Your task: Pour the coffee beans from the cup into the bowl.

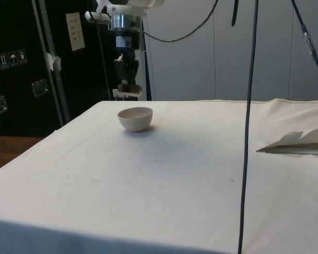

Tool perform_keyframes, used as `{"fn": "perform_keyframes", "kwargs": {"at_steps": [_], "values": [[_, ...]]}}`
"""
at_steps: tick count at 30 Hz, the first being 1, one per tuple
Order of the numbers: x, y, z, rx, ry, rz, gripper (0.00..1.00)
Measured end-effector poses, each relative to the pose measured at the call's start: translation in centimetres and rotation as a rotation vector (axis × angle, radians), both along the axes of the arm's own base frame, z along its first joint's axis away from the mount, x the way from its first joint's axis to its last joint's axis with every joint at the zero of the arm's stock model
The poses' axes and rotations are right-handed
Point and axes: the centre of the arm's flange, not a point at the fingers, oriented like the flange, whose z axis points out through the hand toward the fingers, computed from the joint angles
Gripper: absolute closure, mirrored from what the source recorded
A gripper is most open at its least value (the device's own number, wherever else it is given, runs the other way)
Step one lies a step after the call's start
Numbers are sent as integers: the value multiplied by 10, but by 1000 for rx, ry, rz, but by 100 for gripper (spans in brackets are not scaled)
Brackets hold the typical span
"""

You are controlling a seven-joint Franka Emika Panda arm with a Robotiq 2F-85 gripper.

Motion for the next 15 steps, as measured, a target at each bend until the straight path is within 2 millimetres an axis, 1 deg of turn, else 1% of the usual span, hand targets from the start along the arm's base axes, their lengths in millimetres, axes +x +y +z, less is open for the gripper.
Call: {"fn": "perform_keyframes", "kwargs": {"at_steps": [15], "values": [[-3,-6,-7,106,-24,-10,97]]}}
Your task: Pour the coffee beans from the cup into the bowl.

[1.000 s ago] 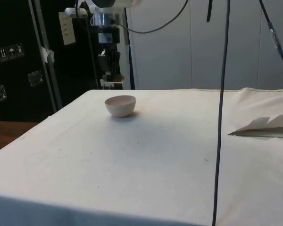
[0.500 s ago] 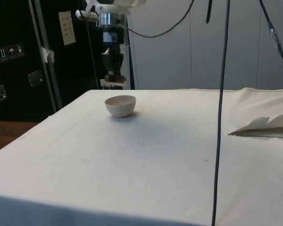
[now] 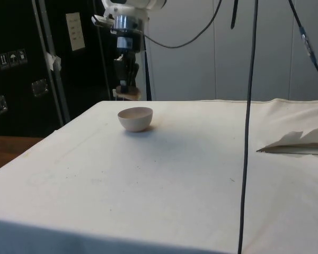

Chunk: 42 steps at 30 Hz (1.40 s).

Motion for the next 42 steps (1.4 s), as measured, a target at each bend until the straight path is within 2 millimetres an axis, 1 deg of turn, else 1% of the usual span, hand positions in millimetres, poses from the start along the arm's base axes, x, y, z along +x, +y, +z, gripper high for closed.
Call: {"fn": "perform_keyframes", "kwargs": {"at_steps": [10,17,26,42], "values": [[-3,-7,-7,70,-7,-4,97],[-3,-17,-14,117,-13,-7,97],[-2,-26,-16,174,-17,-8,97],[-7,-48,-20,297,-34,-15,97]]}}
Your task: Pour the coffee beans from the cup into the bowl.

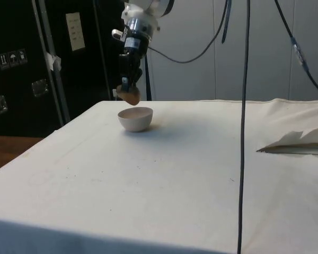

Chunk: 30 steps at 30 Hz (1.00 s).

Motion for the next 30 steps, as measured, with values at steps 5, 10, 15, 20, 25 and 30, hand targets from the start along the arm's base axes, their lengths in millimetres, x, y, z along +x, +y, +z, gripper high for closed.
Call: {"fn": "perform_keyframes", "kwargs": {"at_steps": [5,10,15,20,25,30], "values": [[1,-5,-1,27,-9,-2,97],[1,-11,-3,64,-18,-3,97],[-2,-18,-3,101,-31,-6,97],[-4,-25,-3,136,-51,-8,97],[-8,-30,-3,175,-76,-7,97],[-11,-34,-3,210,-105,-2,97]]}}
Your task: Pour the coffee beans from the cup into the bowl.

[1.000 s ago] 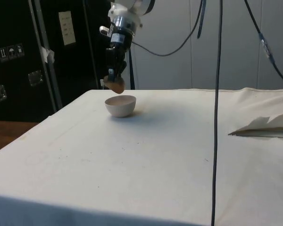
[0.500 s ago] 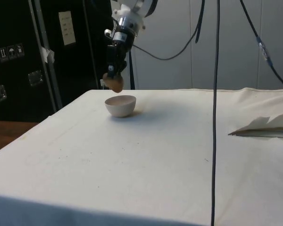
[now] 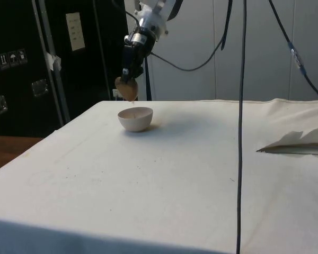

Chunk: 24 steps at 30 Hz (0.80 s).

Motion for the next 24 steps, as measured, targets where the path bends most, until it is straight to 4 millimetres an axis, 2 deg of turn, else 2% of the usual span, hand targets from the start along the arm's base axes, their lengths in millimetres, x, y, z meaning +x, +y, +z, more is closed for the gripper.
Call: {"fn": "perform_keyframes", "kwargs": {"at_steps": [24], "values": [[-19,-8,-13,139,-76,0,97]]}}
